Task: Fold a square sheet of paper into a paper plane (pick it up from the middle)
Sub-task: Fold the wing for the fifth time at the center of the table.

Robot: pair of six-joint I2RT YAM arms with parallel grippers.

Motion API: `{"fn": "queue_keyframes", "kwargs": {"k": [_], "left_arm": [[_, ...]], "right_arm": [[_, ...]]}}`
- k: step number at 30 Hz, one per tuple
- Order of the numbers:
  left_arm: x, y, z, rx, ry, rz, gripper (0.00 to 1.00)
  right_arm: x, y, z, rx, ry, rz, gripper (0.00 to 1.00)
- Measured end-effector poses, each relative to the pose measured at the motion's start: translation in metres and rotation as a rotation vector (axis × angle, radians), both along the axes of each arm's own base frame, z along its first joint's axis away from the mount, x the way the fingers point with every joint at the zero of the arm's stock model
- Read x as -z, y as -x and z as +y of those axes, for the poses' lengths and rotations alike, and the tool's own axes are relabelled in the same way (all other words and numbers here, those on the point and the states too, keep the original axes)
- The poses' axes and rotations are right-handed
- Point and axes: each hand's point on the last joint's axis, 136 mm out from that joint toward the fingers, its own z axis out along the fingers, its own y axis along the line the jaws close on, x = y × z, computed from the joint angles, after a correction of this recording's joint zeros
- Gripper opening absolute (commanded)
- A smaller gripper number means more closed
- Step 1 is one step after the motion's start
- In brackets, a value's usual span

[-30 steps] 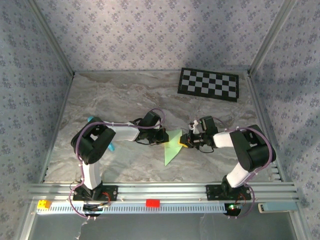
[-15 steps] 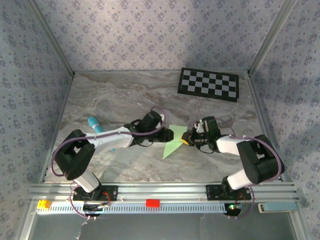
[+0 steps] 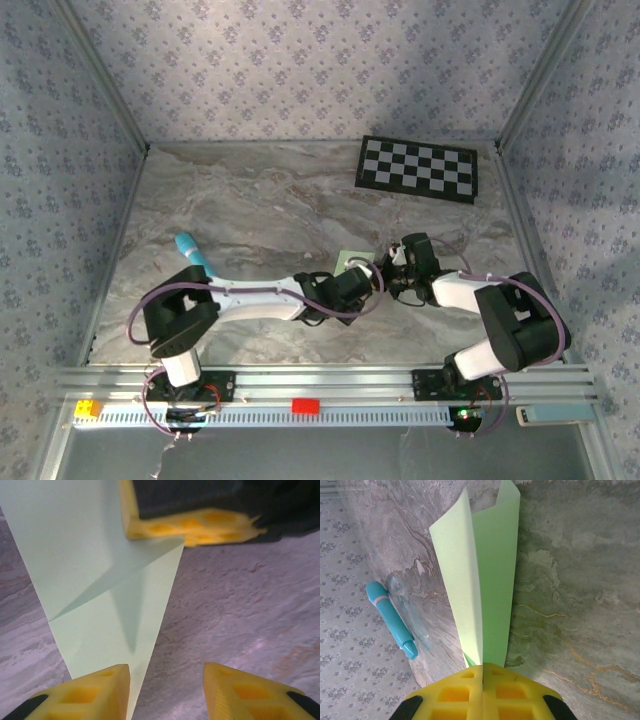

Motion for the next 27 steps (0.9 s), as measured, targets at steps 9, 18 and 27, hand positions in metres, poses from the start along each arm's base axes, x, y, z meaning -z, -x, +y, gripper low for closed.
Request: {"fn": "queue_keyframes", "kwargs": {"k": [9, 18, 27], "left_arm": [[0.012, -0.003, 0.016, -0.003, -0.151, -0.11, 0.41], [0.01, -0.008, 0.019, 0.003, -0.175, -0.146, 0.29], [0.011, -0.009, 0.019, 0.008, -0.185, -0.155, 0.28]], "right_arm": [[-0.002, -0.001, 0.0, 0.001, -0.002, -0.006, 0.01], [-0.002, -0.001, 0.0, 0.001, -0.002, -0.006, 0.01], [-0.002, 0.0, 0.0, 0.001, -0.002, -0.006, 0.01]]}}
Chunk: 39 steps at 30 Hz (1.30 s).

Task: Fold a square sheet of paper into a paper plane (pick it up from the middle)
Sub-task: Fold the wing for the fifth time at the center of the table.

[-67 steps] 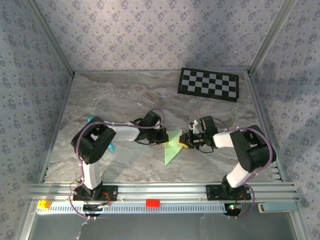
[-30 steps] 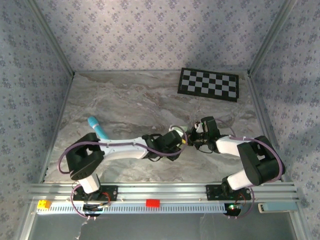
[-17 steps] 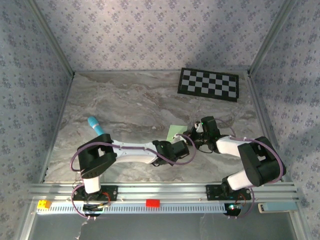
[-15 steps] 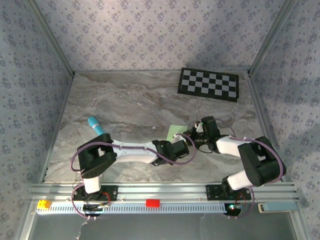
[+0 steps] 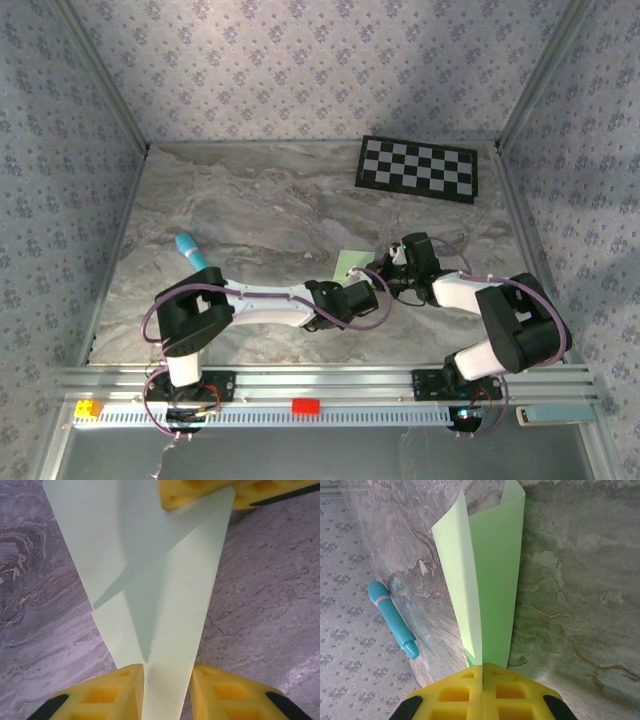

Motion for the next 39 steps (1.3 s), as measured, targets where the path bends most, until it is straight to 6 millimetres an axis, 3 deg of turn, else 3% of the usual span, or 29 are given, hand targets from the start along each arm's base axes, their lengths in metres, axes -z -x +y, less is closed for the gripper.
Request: {"fn": "queue_keyframes", "kwargs": {"k": [5, 22, 27, 39], "left_arm": [[0.0001, -0.0004, 0.0002, 0.003, -0.004, -0.003, 0.18], [0.0042, -0.001, 0.0014, 0.008, -0.022, -0.007, 0.08], [0.0045, -0.0003, 0.0001, 0.004, -0.011, 0.0, 0.08], [0.0087, 0.0012, -0.0021, -0.02, 0.032, 0.027, 0.19]], "right_arm": [[0.0, 0.0, 0.0, 0.0, 0.0, 0.0, 0.01], [-0.0001, -0.0001, 0.0, 0.0, 0.0, 0.0, 0.03], [0.0003, 0.0008, -0.0009, 0.002, 0.005, 0.004, 0.06], [0.0009, 0.0045, -0.004, 0.005, 0.023, 0.015, 0.02]]}}
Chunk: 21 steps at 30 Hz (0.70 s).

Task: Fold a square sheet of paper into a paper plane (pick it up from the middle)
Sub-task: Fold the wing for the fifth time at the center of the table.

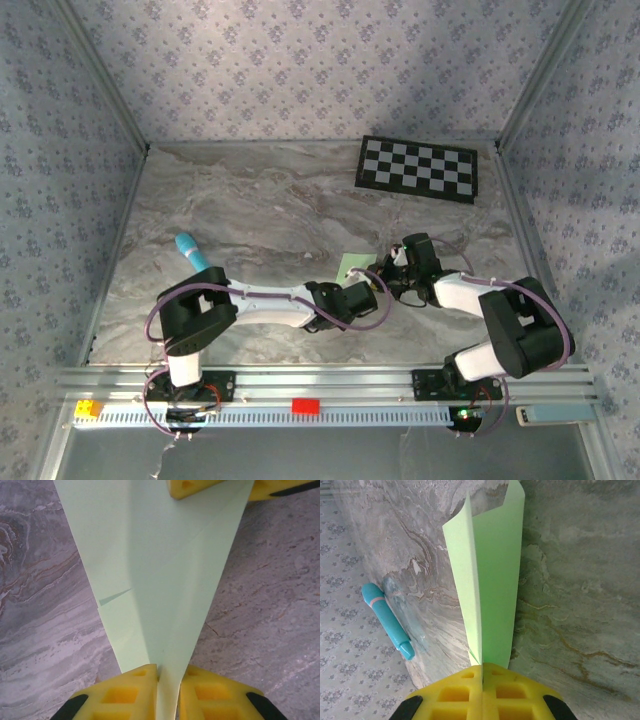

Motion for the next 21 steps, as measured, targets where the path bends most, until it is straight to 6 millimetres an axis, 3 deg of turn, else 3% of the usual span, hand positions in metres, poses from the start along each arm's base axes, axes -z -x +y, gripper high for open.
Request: {"fn": "queue_keyframes", "kwargs": {"k": [10, 21], "left_arm": [[-0.0006, -0.0017, -0.0042, 0.002, 0.028, -0.008, 0.24], [-0.0079, -0.0018, -0.0038, 0.006, 0.046, -0.017, 0.21]], "right_arm": [[0.0001, 0.0001, 0.0, 0.0, 0.0, 0.0, 0.01], [0.0, 0.0001, 0.0, 0.0, 0.0, 0.0, 0.01]]}}
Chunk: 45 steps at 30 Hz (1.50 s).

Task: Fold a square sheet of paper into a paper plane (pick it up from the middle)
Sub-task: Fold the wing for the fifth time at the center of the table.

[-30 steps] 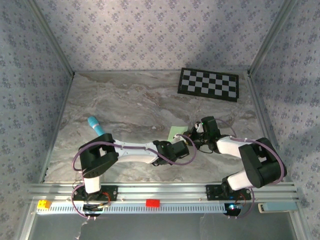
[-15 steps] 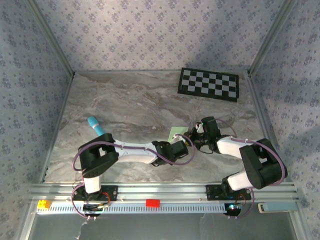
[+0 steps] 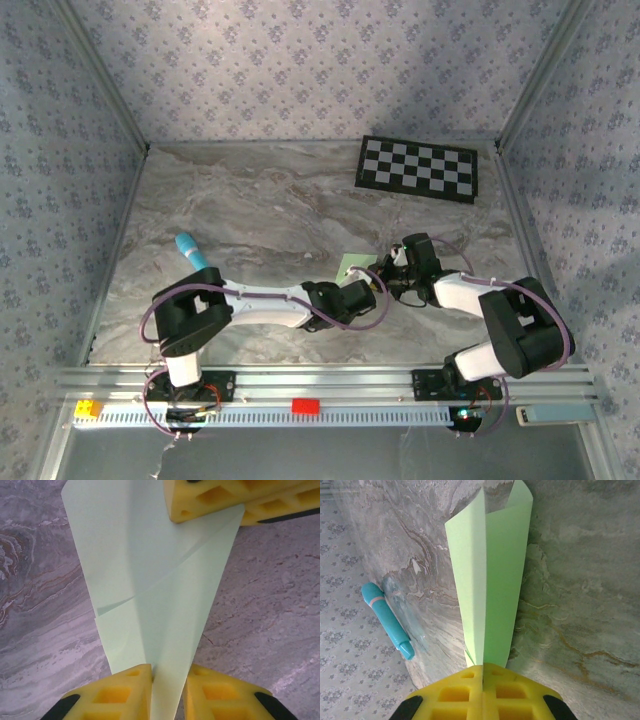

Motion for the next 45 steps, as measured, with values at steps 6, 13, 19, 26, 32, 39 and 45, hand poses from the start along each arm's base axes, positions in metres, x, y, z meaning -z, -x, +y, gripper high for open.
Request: {"fn": "queue_keyframes", "kwargs": {"k": [6, 13, 19, 26, 32, 39, 45], "left_arm": [[-0.0029, 0.0002, 0.0005, 0.005, 0.005, -0.004, 0.17], [-0.0029, 0.0002, 0.0004, 0.011, 0.002, -0.006, 0.16], [-0.0029, 0.0002, 0.0005, 0.018, -0.003, -0.008, 0.13], [-0.0029, 0.0002, 0.0005, 0.018, -0.003, -0.008, 0.13], [-0.0036, 0.0002, -0.0006, 0.024, -0.002, -0.011, 0.18], [-0.0055, -0.0009, -0.004, 0.037, 0.007, -0.021, 0.17], [-0.0054, -0.0009, -0.0038, 0.045, 0.001, -0.023, 0.11]], "right_arm": [[0.0004, 0.0003, -0.0002, 0.0, 0.001, 0.002, 0.01], [0.0003, 0.0003, -0.0001, 0.0, 0.001, 0.002, 0.01], [-0.0006, -0.0005, 0.0002, 0.0, 0.0, 0.0, 0.01], [-0.0011, -0.0009, 0.0004, 0.0, 0.0, -0.001, 0.01], [-0.0011, -0.0009, 0.0004, 0.0, 0.0, -0.001, 0.01], [-0.0011, -0.0009, 0.0004, 0.0, 0.0, -0.001, 0.01], [-0.0011, -0.0009, 0.0004, 0.0, 0.0, -0.001, 0.01]]}}
